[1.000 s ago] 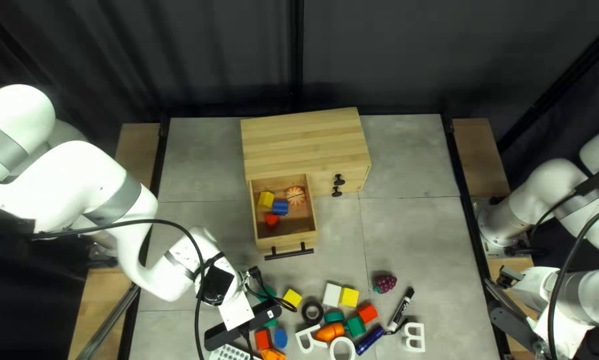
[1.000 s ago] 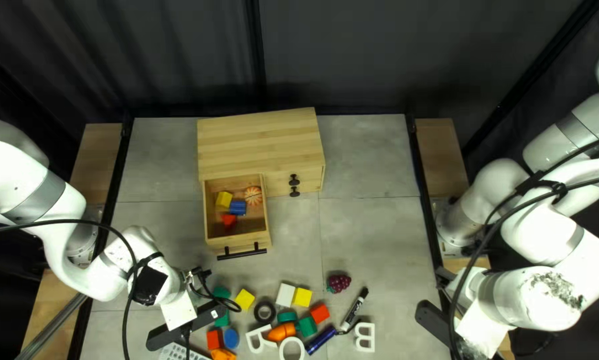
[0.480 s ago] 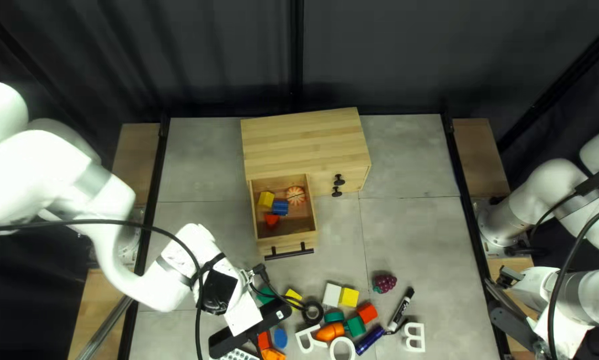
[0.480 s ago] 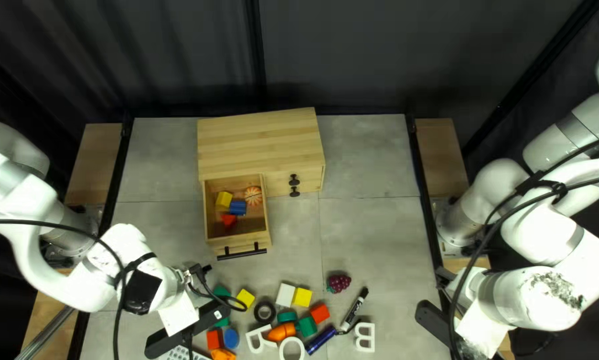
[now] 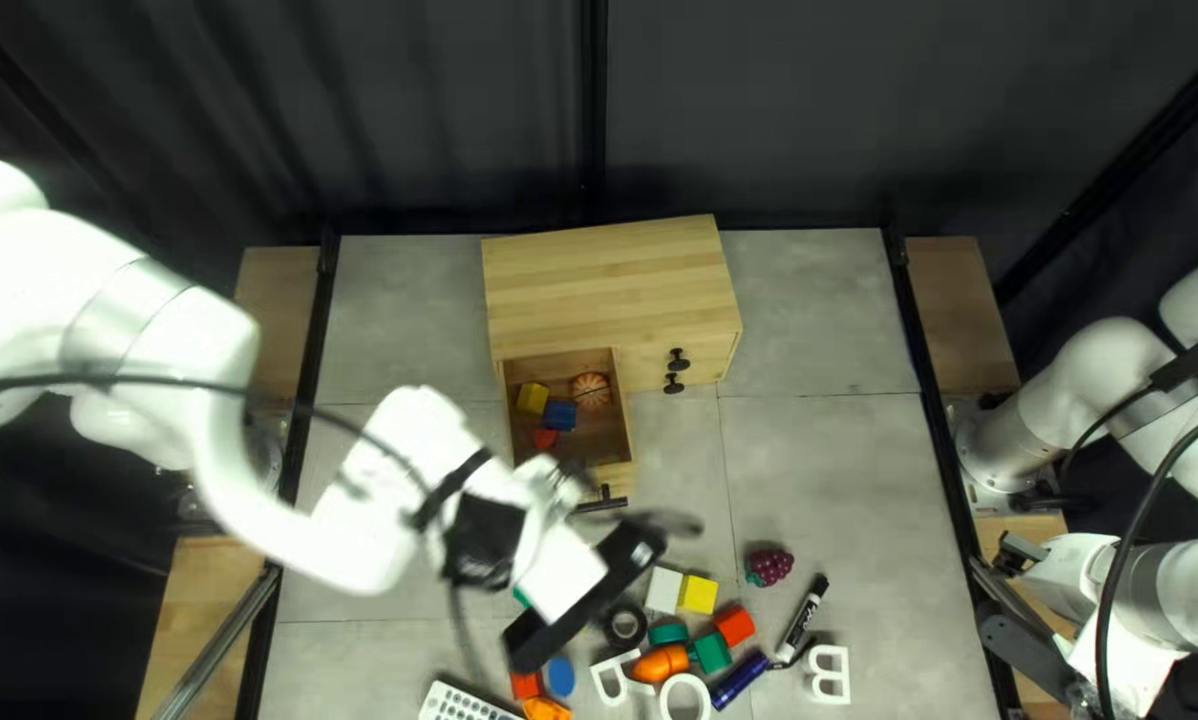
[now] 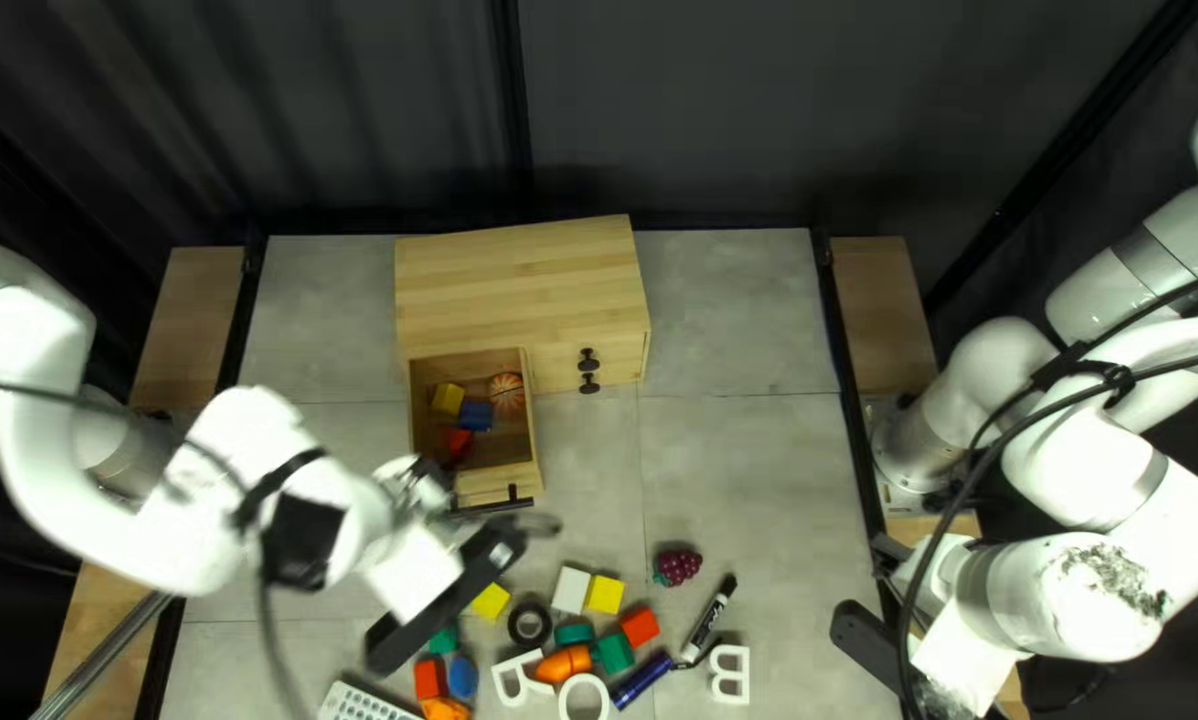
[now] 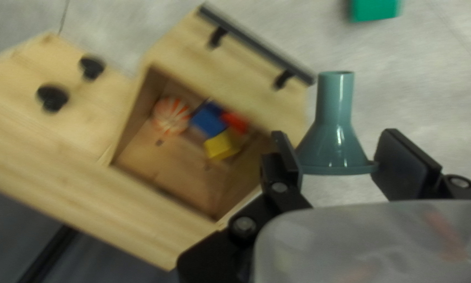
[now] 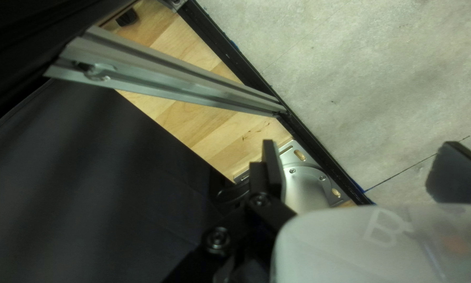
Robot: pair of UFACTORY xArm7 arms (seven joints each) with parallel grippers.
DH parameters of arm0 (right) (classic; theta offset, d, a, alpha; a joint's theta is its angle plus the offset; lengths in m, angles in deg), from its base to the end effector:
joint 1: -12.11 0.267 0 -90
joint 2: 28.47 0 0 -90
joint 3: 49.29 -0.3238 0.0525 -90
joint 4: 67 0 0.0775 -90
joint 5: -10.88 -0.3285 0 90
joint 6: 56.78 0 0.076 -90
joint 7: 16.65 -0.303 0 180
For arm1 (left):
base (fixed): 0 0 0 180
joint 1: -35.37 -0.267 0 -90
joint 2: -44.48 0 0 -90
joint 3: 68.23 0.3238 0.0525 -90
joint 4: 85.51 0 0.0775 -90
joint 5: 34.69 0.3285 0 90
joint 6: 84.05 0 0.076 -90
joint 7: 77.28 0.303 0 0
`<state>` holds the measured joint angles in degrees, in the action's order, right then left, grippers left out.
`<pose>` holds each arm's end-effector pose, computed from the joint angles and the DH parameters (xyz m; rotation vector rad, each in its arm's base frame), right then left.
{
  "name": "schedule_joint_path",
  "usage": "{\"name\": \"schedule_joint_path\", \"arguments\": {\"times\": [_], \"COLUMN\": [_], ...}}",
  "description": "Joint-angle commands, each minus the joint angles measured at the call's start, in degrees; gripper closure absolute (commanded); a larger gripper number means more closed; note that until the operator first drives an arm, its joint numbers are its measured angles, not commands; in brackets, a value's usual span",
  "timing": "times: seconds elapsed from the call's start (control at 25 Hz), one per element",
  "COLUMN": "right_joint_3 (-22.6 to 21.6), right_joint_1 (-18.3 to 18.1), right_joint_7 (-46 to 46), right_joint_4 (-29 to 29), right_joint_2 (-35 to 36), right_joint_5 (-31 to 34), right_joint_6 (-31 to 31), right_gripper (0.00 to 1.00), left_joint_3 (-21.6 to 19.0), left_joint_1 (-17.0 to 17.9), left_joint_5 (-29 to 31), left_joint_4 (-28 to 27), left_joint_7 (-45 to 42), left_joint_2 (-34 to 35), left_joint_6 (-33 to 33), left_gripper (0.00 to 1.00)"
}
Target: Open drawers and place objects into drawer and close
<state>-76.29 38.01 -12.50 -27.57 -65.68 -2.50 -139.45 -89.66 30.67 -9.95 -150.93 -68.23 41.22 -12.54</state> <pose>0.1097 0.2082 0.2245 2.7708 1.2376 -0.1847 0.4478 -0.0205 0.2119 -2.6178 0.8422 0.1802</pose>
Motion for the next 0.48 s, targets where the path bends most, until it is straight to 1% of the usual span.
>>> {"name": "schedule_joint_path", "arguments": {"times": [0.04,0.08,0.24,0.36,0.48], "right_joint_3": [0.0,0.0,0.0,0.0,0.0], "right_joint_1": [0.0,0.0,0.0,0.0,0.0], "right_joint_7": [0.0,0.0,0.0,0.0,0.0], "right_joint_4": [0.0,0.0,0.0,0.0,0.0], "right_joint_2": [0.0,0.0,0.0,0.0,0.0], "right_joint_5": [0.0,0.0,0.0,0.0,0.0], "right_joint_6": [0.0,0.0,0.0,0.0,0.0], "right_gripper": [0.0,0.0,0.0,0.0,0.0], "left_joint_3": [2.83,3.2,2.94,2.04,-0.24], "left_joint_1": [-1.56,-1.66,-1.46,-0.57,1.66], "left_joint_5": [1.44,0.74,-1.62,-3.41,-5.21], "left_joint_4": [-3.58,-3.88,-2.36,-0.8,0.14], "left_joint_7": [-9.96,-12.79,-17.24,-20.15,-22.31], "left_joint_2": [-5.12,-5.7,-4.3,-1.68,1.11], "left_joint_6": [1.71,1.88,1.9,2.9,3.24], "left_gripper": [0.04,0.0,0.0,0.0,0.0]}}
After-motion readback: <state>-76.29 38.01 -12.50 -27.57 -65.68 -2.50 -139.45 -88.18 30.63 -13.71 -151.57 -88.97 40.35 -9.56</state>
